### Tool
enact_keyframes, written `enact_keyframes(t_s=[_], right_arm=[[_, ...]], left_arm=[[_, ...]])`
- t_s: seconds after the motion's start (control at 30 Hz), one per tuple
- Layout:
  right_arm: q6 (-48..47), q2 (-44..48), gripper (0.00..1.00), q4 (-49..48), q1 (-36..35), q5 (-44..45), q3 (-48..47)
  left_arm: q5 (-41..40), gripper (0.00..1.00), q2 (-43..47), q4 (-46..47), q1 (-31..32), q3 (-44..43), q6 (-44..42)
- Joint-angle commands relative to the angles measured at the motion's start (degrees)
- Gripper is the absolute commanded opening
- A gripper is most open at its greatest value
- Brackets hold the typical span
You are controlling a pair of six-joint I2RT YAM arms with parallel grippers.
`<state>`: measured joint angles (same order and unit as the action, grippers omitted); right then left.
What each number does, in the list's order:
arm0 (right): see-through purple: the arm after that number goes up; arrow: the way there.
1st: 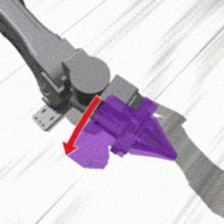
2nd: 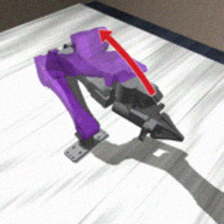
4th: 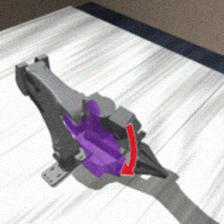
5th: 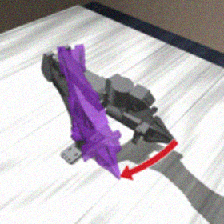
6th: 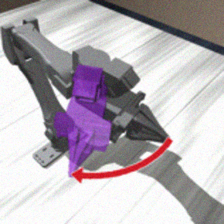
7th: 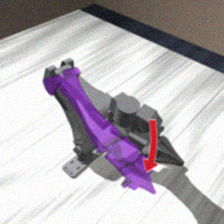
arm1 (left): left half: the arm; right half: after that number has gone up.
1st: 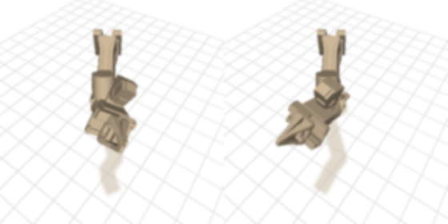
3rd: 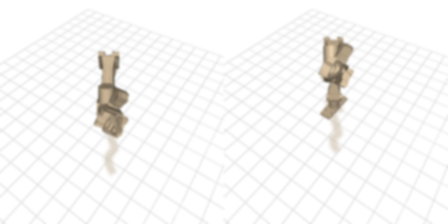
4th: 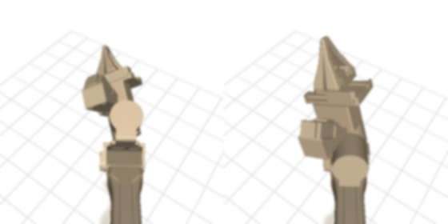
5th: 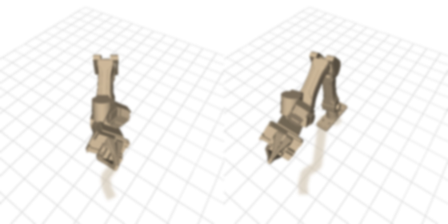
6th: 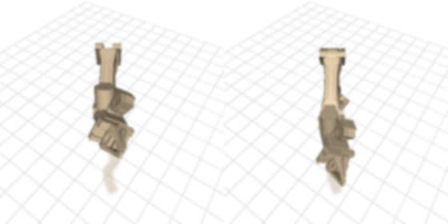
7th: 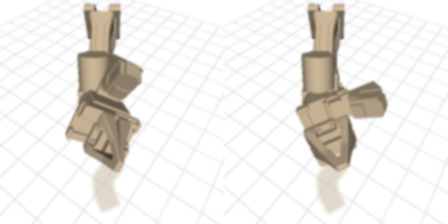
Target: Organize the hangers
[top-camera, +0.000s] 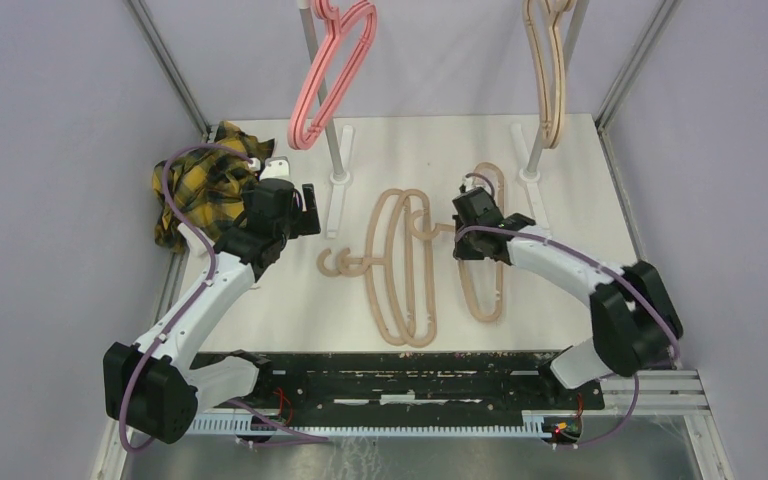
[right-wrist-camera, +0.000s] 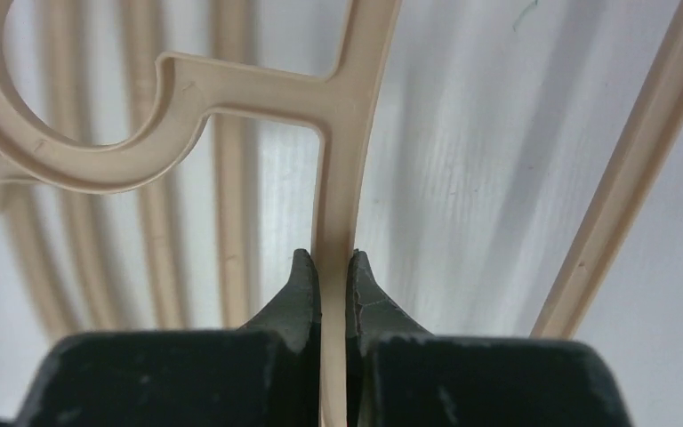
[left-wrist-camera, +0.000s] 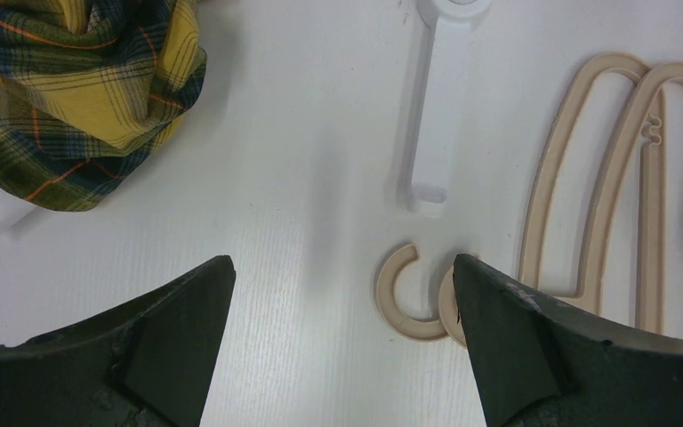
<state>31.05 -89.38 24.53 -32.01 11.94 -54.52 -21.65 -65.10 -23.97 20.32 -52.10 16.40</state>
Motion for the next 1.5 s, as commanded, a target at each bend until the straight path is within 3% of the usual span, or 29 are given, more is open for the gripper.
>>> enact_keyframes(t_s=[0.0,0.13,0.37,0.6,0.8,0.93,1.1,1.47], right_arm=[[1.53,12.17,0.01,2.59,0.07,-8.76,-7.38],[4.84,13.37,0.0,1.72,0.34,-16.86,-16.16],[14.7,6.33,0.01,-8.28,1.78,-26.02,-30.84],[25.45,-4.28,0.01,-16.78,3.71,-28.98,-48.42],[35.74,-11.89,0.01,-23.6,6.06,-31.03,-57.95],[41.09,-15.46,0.01,-27.32,7.71,-31.41,-62.34],[42.62,-20.18,0.01,-22.6,8.25,-29.79,-69.19],[44.19,-22.53,0.01,-20.18,8.02,-28.57,-67.97]], left_arm=[[0.84,0.99,-0.01,1.44,-0.37,-0.94,-2.98],[0.78,0.99,-0.33,1.72,-0.37,-1.08,-2.96],[1.21,0.99,-1.09,1.86,-0.36,-1.85,-2.88],[1.43,0.99,-0.58,1.82,-0.36,-1.9,-2.97],[0.79,0.99,0.58,1.82,-0.36,-1.13,-3.37],[0.69,0.99,0.63,1.75,-0.37,-1.04,-3.44],[0.68,0.99,0.63,1.82,-0.37,-1.2,-3.5],[0.37,0.99,0.54,1.9,-0.32,-0.86,-3.84]])
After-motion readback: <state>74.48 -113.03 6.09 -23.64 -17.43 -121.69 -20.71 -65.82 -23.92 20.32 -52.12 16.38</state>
